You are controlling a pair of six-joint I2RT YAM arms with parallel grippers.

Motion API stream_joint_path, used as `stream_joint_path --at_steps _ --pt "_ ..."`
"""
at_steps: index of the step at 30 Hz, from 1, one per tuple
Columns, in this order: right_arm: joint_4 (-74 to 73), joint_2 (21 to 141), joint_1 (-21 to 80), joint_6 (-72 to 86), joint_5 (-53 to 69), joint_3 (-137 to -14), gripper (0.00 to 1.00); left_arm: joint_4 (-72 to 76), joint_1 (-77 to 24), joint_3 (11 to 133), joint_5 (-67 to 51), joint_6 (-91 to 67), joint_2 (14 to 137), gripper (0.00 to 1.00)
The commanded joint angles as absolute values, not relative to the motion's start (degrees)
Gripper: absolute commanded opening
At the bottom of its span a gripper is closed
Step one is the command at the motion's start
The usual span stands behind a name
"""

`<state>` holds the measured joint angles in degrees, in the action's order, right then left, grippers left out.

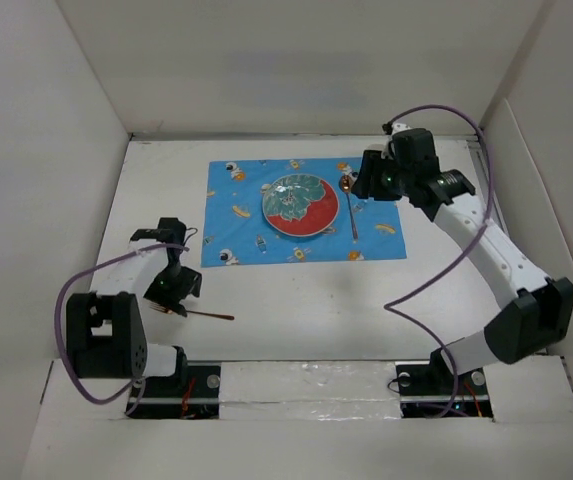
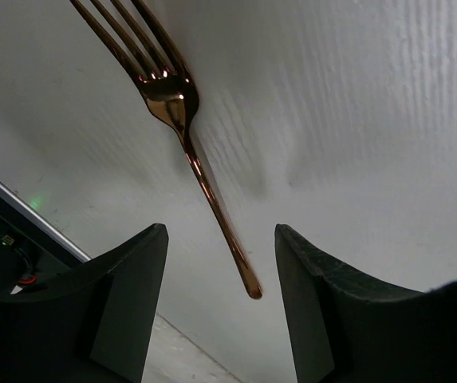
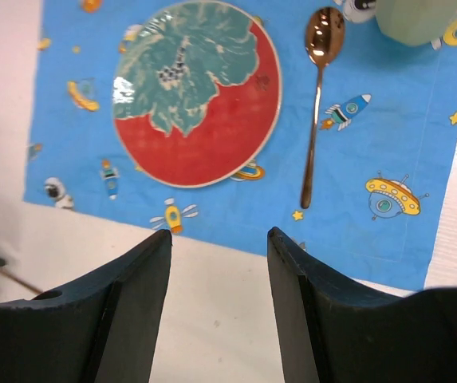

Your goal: Set the dinner table for one person

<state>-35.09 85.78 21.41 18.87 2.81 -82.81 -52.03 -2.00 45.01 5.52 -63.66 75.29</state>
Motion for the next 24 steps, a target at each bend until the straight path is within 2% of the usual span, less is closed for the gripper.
stream_joint_path --at_steps 1,9,16,21,24 --pt "-30.3 80.8 21.6 19.6 7.7 -80.7 0.57 -54.8 -2.3 45.9 9.1 -67.8 78.6 0.53" --pt "-32.2 76.6 19.0 19.7 16.0 -84.7 0.56 -49.8 -4.2 46.3 9.6 -73.0 83.8 0.55" --pt "-34.3 75.8 18.2 19.7 16.4 -88.1 0.55 -42.5 -4.7 39.9 6.7 -75.1 86.0 0.49" --pt "-34.6 75.3 17.7 19.7 16.3 -88.2 0.55 -38.5 -4.7 37.5 7.4 -76.6 84.9 0.35" --pt "-34.1 74.9 17.7 19.7 16.2 -86.8 0.55 -39.6 -4.7 39.5 13.5 -76.6 85.5 0.28"
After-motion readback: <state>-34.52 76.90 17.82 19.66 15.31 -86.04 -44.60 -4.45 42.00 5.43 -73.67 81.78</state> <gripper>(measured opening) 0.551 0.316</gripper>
